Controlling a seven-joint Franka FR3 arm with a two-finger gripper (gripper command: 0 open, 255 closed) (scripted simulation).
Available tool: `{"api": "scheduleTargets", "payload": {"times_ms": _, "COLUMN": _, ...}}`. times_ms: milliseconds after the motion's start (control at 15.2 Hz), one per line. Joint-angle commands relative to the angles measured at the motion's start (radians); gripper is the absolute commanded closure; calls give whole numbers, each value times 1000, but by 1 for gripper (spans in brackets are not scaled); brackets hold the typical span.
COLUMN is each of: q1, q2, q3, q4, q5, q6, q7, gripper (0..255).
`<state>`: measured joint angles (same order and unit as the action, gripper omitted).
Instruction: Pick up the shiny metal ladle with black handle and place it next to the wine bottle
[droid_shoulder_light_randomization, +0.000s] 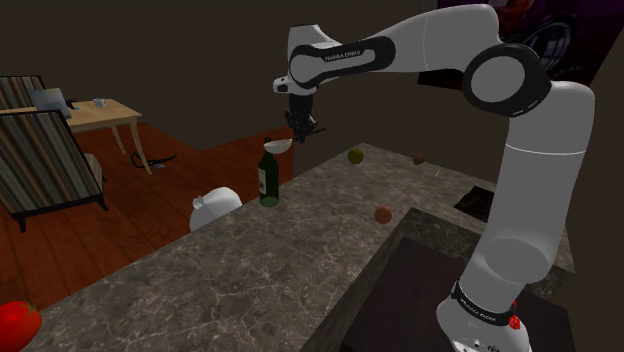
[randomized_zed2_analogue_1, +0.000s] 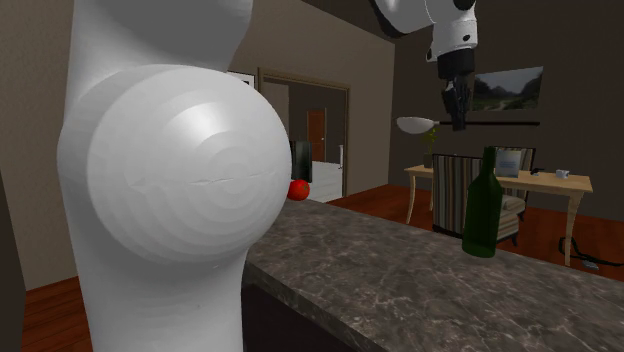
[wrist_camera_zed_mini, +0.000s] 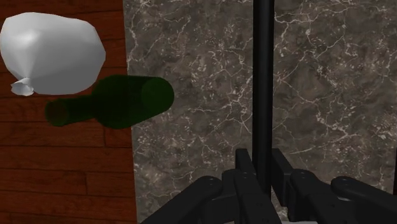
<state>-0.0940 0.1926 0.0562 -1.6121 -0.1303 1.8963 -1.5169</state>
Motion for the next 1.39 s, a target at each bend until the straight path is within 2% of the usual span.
{"api": "scheduleTargets", "payload": {"times_ms": 0, "q1": -1, "q2": 0, "q3": -1, "q4": -25, "q5": -1, "q6": 26, "q7": 2, "gripper": 255}}
{"api": "scheduleTargets", "payload": {"times_ms": 1320, "q1": -2, "q2": 59, "q3": -5, "q4": -217, "q5": -21, "q6": 274, "q7": 35, "gripper": 255}}
